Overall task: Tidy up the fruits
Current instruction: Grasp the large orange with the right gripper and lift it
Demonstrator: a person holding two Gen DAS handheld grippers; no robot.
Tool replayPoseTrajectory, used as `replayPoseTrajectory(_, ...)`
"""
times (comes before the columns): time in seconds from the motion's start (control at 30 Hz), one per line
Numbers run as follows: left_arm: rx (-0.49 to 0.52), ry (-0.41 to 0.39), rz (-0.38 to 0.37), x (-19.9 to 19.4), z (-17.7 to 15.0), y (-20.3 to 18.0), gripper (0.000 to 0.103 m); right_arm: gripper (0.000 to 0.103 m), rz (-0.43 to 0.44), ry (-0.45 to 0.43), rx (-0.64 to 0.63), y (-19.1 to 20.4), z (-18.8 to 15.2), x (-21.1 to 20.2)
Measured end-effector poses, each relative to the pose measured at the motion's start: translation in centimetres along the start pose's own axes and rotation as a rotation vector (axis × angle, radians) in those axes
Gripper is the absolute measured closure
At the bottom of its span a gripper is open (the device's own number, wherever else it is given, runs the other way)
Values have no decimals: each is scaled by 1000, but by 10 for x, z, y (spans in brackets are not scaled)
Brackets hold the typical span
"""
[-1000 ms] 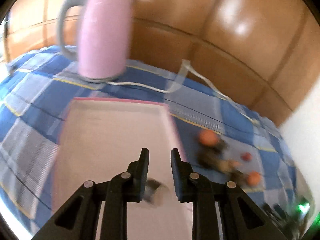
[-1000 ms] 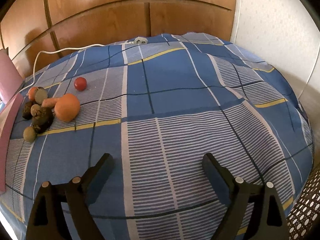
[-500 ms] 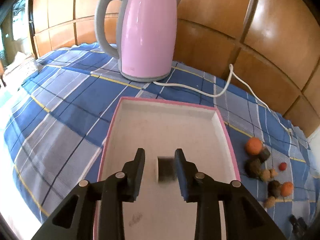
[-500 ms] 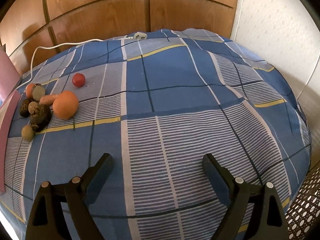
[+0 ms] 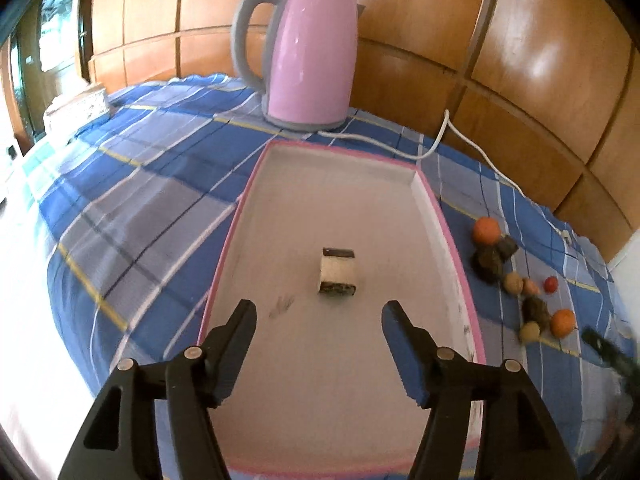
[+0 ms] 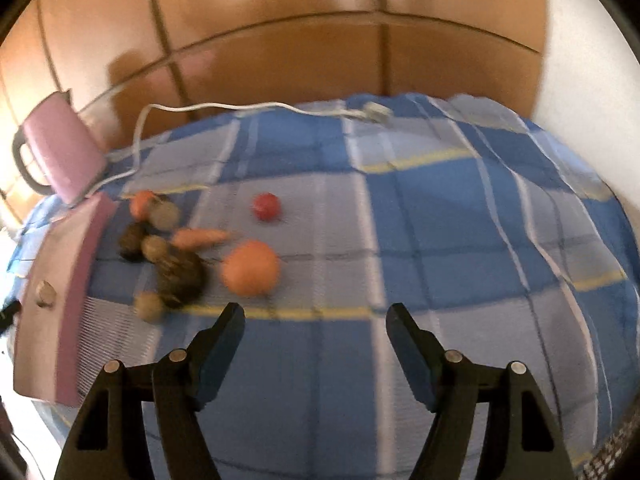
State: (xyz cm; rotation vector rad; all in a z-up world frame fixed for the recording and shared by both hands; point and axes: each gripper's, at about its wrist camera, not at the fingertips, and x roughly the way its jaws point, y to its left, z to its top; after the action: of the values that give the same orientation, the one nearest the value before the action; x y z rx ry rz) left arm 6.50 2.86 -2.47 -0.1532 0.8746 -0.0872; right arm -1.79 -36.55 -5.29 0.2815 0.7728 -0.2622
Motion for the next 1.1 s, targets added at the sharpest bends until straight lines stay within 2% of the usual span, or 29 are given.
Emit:
replayPoseTrajectory(0.17,3,-13,18,-11,-17,4,33,29,14,17,-45,24,22,23)
replayPoseTrajectory(0.2,4,-18,25,-14,-19,4,32,32,9,29,-55,26,25,29)
replayPoseTrajectory(0.3,5,-26,39,-17,-24,4,29,48,10,97,-77,31,26,50)
replayPoseTrajectory(0.33,5,-27,43,-18,-25,5,29,62,61,107,-69,30,24,53)
replayPoseTrajectory(0.37,4,-28,48,-18,-26,5,29,64,89,106,-77,32,23,54)
replayPoseTrajectory(0.53,-10,-44,56,-23,-27,6,21,66,53,81,-112,40,16,43)
replayPoseTrajectory(0.73,-25,-52,72,-27,-28,8,20,66,62,24,-97,34,16,15)
replayPoseTrajectory(0.9,-49,-72,80,-34,-27,14,17,66,180,14,-187,66,12,-5)
replayPoseTrajectory(1.1,-74,-88,89,-41,-26,23,16,66,346,36,-346,144,1,-15)
